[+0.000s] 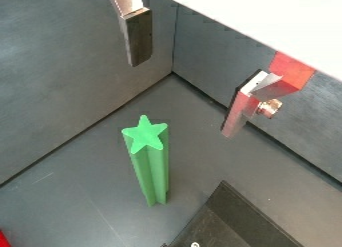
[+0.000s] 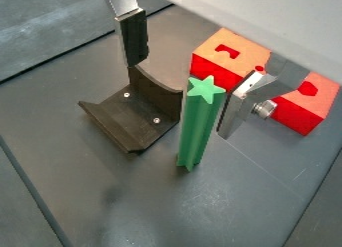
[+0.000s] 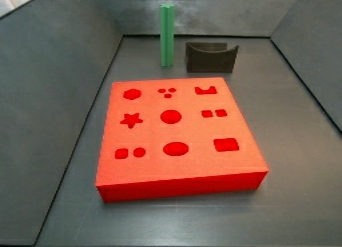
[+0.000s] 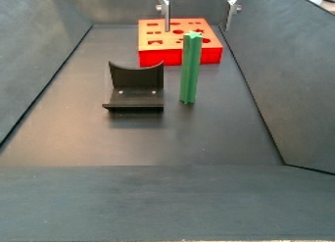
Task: Pick up the star object. Move up. Move to above the board. Insert the star object.
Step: Pick up the star object.
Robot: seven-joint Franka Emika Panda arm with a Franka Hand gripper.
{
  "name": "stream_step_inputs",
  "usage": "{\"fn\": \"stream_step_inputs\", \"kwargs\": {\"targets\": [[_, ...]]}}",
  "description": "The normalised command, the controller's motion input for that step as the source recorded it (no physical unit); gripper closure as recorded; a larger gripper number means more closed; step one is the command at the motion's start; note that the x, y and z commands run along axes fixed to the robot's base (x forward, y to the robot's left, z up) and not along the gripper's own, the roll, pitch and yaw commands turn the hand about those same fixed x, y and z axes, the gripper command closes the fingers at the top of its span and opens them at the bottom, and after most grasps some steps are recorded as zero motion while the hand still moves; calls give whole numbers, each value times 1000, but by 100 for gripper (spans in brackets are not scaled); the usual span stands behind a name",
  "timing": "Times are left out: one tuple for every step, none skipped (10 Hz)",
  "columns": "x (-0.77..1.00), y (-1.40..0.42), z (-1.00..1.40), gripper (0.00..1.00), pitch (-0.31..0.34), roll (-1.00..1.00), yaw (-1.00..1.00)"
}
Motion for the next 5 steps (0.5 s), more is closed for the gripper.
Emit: {"fn": "stream_step_inputs", "kwargs": {"targets": [[31,0,-420,0,-70,150,-11],[49,-151,-489,0,-59,233,0],[0,-571,-209,0,-26,303,0],[40,-340,-97,0,-40,199,0],[40,-409,-60,0,-17,223,0]]}}
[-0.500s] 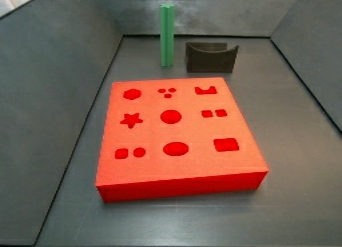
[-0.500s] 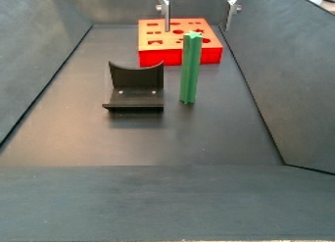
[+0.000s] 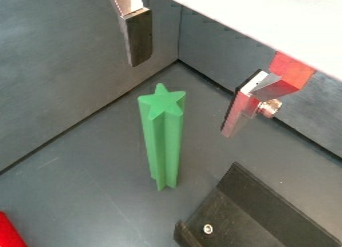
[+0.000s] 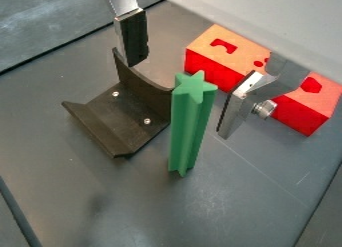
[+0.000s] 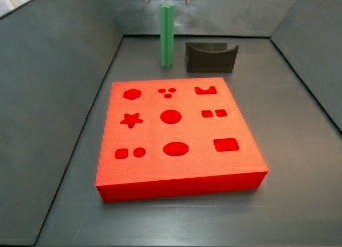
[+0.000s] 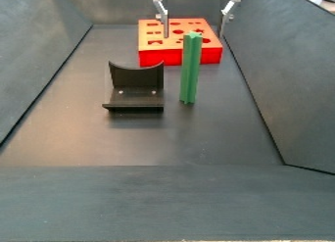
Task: Pick up the star object. Move up. Move to above the board. Insert the star object.
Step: Pick up the star object.
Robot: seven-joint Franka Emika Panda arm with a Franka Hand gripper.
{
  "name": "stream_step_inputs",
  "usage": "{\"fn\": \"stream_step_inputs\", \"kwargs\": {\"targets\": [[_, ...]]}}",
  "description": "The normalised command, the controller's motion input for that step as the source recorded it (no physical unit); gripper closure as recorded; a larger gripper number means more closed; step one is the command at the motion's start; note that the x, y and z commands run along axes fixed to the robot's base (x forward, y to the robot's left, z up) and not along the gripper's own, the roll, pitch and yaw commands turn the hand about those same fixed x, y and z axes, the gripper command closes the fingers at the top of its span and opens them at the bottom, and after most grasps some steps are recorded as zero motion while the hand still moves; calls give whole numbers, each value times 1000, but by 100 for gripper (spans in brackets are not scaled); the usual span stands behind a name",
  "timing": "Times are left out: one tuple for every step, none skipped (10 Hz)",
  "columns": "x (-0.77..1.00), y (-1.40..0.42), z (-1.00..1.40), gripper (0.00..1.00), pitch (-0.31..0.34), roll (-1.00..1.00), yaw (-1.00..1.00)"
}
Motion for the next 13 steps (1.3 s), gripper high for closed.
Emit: {"fn": "stream_step_inputs", "kwargs": {"targets": [[0,-346,-334,0,-27,274,-89],[0,-231,-437,0,0,223,-294],[0,-400,-351,0,0,230,-360],[0,-91,-229,0,-27,126,-11],[-74,-143,-271,0,-33,146,-29],[-137,34,-266,0,-43,64,0],[-166,123,-189,0,-51,0,0],[-126,0,-151,0,-16,6,-300],[-74,0,-120,0,0,0,-434],[-14,0,-120,0,21,0,-523],[-54,109,-86,0,0,0,-514],[-86,263,-77,0,0,0,-163],[-20,314,-69,0,0,-13,-3]]}}
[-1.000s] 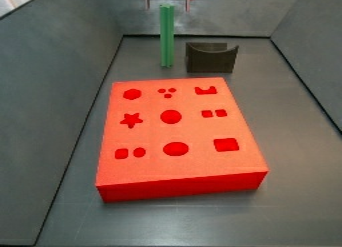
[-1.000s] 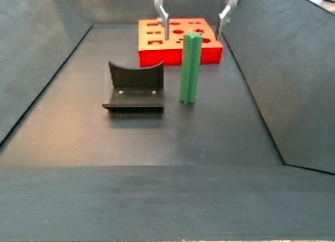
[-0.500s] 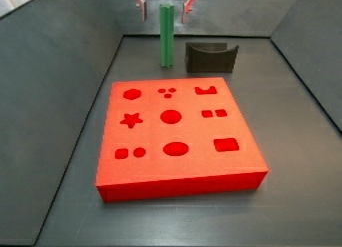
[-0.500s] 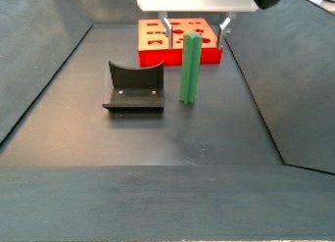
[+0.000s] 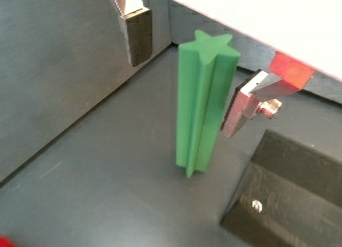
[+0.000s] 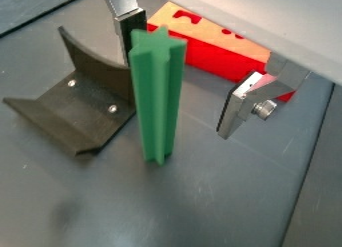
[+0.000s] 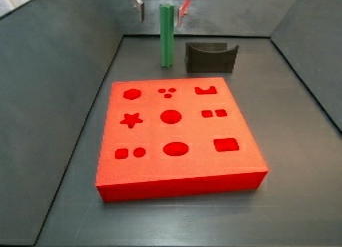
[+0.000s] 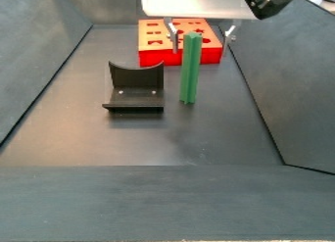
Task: Pick up the star object. Move up. Move to above the board. Insert the star object.
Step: Pick up the star object.
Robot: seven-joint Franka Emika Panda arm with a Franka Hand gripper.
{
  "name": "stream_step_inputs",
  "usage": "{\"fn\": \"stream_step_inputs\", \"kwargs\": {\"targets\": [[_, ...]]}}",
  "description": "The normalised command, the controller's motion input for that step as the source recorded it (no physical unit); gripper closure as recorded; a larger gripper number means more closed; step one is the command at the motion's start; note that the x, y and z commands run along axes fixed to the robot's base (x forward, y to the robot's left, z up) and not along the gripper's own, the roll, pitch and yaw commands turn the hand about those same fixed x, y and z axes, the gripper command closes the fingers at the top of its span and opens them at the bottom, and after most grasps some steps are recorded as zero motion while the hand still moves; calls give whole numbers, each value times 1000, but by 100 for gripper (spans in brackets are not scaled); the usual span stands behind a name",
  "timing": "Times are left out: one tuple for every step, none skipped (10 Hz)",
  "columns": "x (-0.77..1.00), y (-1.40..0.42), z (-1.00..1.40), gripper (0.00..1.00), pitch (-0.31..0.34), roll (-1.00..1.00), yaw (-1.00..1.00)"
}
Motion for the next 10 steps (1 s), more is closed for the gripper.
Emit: {"fn": "stream_step_inputs", "kwargs": {"targets": [[0,203,-14,0,10,-13,0],[0,0,0,0,11,0,0],[0,0,0,0,0,-7,0],[0,0,0,100,0,0,0],[0,0,0,100,0,0,0],[0,0,0,100,0,0,0],[0,0,0,100,0,0,0],[0,0,0,100,0,0,0],[0,0,0,100,0,0,0],[0,0,0,100,0,0,0]]}}
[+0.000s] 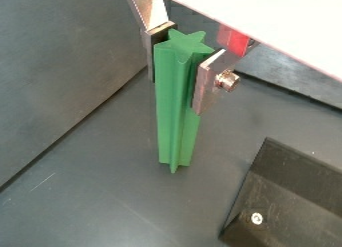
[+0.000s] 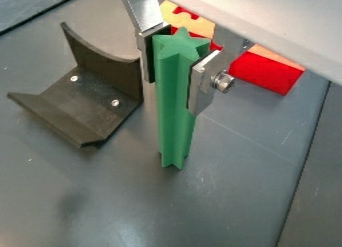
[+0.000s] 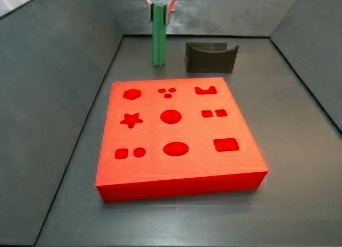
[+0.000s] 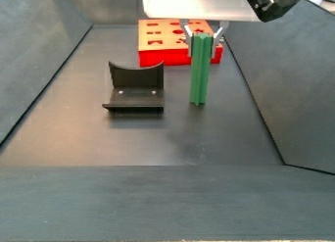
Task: Pick up the star object. Move up. Move to above the board. Insert the star object.
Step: Pick up the star object, then move up.
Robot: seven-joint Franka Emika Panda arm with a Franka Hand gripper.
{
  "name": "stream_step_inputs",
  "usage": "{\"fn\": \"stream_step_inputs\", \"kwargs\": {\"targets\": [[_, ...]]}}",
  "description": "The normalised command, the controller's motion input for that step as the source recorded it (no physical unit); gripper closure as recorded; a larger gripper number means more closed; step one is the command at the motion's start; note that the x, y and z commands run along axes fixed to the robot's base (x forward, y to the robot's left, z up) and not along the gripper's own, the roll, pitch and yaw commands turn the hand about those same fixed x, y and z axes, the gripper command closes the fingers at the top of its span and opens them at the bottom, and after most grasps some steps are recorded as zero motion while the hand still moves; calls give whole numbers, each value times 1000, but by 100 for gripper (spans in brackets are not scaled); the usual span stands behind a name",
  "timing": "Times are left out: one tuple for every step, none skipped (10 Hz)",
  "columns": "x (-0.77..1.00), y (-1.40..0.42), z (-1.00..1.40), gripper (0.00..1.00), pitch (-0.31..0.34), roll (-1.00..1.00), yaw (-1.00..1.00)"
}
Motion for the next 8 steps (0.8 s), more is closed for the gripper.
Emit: {"fn": "stream_step_inputs", "kwargs": {"targets": [[0,0,0,100,0,0,0],[0,0,0,100,0,0,0],[0,0,0,100,0,0,0],[0,0,0,100,0,0,0],[0,0,0,100,0,0,0],[0,0,0,100,0,0,0],[0,0,833,100,0,0,0],[-46,-74,824,100,50,-7,-32]]}}
